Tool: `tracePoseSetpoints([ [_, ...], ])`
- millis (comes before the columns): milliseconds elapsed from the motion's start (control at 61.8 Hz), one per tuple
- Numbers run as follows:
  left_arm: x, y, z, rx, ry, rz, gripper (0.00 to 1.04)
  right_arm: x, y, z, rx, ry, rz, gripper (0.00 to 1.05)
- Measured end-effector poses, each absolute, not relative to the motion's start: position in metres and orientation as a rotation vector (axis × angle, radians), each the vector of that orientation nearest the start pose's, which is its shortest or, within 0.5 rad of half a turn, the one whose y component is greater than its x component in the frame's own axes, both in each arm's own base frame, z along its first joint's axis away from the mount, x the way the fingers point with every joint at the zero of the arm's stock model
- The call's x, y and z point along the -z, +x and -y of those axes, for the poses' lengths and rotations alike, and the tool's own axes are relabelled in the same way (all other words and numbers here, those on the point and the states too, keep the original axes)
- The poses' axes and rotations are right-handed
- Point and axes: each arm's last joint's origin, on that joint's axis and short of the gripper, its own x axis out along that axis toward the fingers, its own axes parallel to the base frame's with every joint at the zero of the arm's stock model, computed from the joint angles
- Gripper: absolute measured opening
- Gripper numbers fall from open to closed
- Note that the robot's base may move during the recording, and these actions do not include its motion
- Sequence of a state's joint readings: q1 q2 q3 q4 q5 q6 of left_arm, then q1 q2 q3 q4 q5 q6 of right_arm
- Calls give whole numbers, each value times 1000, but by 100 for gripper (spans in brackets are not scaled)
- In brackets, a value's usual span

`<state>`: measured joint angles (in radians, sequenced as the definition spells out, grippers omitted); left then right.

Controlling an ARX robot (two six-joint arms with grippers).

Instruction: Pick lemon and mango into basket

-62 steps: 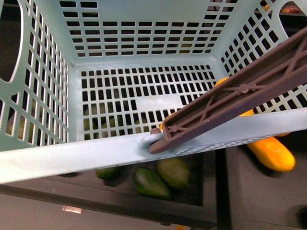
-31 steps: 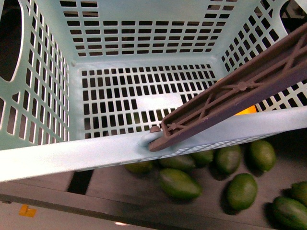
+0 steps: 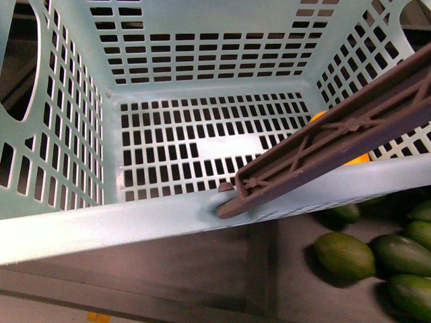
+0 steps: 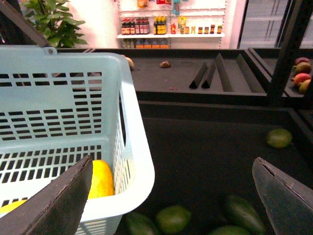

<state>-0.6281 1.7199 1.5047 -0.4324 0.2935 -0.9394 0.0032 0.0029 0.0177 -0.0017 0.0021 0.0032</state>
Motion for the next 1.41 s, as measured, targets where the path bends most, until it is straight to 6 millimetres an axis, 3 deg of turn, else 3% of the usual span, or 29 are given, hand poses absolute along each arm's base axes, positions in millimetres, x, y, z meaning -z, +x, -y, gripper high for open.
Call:
tracePoseSetpoints([
  [307, -313, 312, 231, 472, -734, -996, 5, -169, 97, 0, -8, 2, 14, 96],
  [485, -303, 327, 239, 69, -945, -543, 5, -169, 97, 0, -5, 2, 13, 96],
  [566, -289, 355, 224, -60, -1052, -463, 5, -169, 97, 0, 1, 3, 13, 96],
  [728, -237, 405, 220, -218, -1243, -532, 5, -169, 97, 0, -1, 3, 13, 96],
  [971, -177, 439, 236, -306, -1264, -613, 5, -169, 97, 0, -1, 3, 13, 96],
  [1375, -155, 436, 231, -377, -1319, -639, 5, -169, 97, 0, -1, 3, 13, 96],
  [1407, -154, 434, 230, -386, -1325, -637, 9, -169, 97, 0, -1, 3, 13, 96],
])
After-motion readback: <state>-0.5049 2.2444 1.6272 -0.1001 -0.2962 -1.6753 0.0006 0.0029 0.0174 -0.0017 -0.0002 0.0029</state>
